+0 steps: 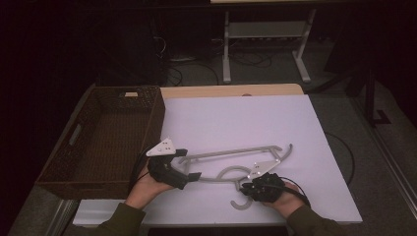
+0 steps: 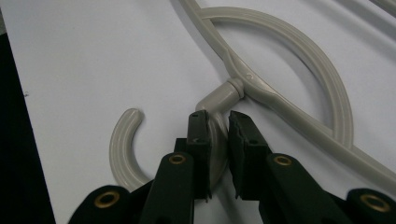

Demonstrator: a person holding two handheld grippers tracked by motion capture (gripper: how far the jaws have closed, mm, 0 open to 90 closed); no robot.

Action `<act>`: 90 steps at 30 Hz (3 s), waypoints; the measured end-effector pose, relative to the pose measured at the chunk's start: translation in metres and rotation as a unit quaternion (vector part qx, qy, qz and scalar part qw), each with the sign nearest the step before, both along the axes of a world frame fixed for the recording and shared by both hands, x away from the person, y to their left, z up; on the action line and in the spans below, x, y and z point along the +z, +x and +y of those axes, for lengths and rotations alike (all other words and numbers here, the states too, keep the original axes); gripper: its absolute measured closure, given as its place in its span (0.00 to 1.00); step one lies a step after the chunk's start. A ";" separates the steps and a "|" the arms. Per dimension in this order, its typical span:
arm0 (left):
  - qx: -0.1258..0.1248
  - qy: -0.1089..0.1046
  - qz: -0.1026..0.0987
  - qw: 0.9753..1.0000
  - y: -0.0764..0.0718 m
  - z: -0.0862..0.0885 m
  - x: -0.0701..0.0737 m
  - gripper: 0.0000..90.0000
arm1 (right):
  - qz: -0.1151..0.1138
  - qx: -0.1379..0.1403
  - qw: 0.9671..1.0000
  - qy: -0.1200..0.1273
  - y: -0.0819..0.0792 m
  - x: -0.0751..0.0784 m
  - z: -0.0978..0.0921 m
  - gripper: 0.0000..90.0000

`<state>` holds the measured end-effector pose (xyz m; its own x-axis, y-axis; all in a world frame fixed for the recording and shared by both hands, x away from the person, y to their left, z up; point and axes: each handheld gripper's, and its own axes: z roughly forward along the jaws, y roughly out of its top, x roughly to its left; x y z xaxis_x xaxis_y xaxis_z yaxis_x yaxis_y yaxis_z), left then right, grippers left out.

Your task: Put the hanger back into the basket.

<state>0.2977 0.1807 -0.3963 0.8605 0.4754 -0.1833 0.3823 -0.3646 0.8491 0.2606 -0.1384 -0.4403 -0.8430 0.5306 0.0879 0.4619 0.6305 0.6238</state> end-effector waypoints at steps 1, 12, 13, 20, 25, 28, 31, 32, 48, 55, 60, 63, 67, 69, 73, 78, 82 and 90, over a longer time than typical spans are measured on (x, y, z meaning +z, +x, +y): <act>-0.003 0.006 0.000 1.000 0.000 -0.001 -0.001 0.00 | -0.001 0.001 1.000 0.002 0.000 0.000 0.000 0.87; -0.038 0.053 0.002 0.998 0.002 -0.015 -0.013 0.00 | 0.000 -0.001 1.000 0.013 0.001 0.008 -0.004 0.88; -0.044 0.060 0.007 0.997 0.002 -0.020 -0.017 0.00 | 0.002 -0.003 1.000 0.015 0.001 0.008 -0.004 0.88; -0.066 0.088 0.006 0.994 0.002 -0.031 -0.024 0.00 | 0.007 -0.002 1.000 0.020 0.001 0.010 -0.005 0.88; -0.075 0.098 0.004 0.992 0.003 -0.036 -0.027 0.00 | 0.008 0.001 1.000 0.025 0.002 0.013 -0.007 0.88; -0.082 0.096 0.004 0.992 0.002 -0.036 -0.027 0.10 | 0.012 -0.001 1.000 0.028 0.002 0.016 -0.008 0.88; -0.084 0.098 0.004 0.992 0.003 -0.038 -0.028 0.12 | 0.006 0.003 1.000 0.028 0.003 0.017 -0.008 0.88; -0.085 0.099 0.005 0.991 0.003 -0.039 -0.029 0.12 | 0.006 0.003 1.000 0.028 0.003 0.017 -0.008 0.88; -0.131 0.156 0.008 0.979 0.016 -0.060 -0.038 0.53 | 0.005 0.003 0.999 0.036 0.005 0.024 -0.010 0.88; -0.149 0.174 0.010 0.973 0.019 -0.068 -0.040 0.66 | 0.003 0.001 0.999 0.039 0.005 0.028 -0.011 0.88; -0.155 0.177 0.006 0.972 0.021 -0.071 -0.038 0.73 | 0.003 0.002 0.999 0.040 0.006 0.030 -0.011 0.88; -0.160 0.183 0.003 0.970 0.022 -0.073 -0.039 0.75 | 0.002 0.001 0.999 0.044 0.006 0.031 -0.011 0.88; -0.160 0.185 0.000 0.970 0.022 -0.074 -0.041 0.79 | -0.004 0.003 0.999 0.044 0.006 0.031 -0.012 0.88; -0.161 0.185 -0.001 0.969 0.023 -0.073 -0.040 0.81 | -0.005 0.004 0.999 0.046 0.006 0.031 -0.011 0.88; -0.163 0.184 -0.004 0.969 0.023 -0.073 -0.040 0.83 | -0.005 0.004 0.999 0.047 0.006 0.032 -0.012 0.88; -0.176 0.186 -0.010 0.966 0.022 -0.072 -0.040 0.85 | -0.003 0.004 0.999 0.051 0.007 0.032 -0.013 0.88; -0.186 0.185 -0.011 0.965 0.021 -0.072 -0.040 0.88 | -0.007 0.003 0.999 0.054 0.009 0.032 -0.015 0.88; -0.202 0.181 -0.007 0.962 0.020 -0.073 -0.040 0.91 | -0.011 -0.012 0.998 0.064 0.011 0.033 -0.018 0.70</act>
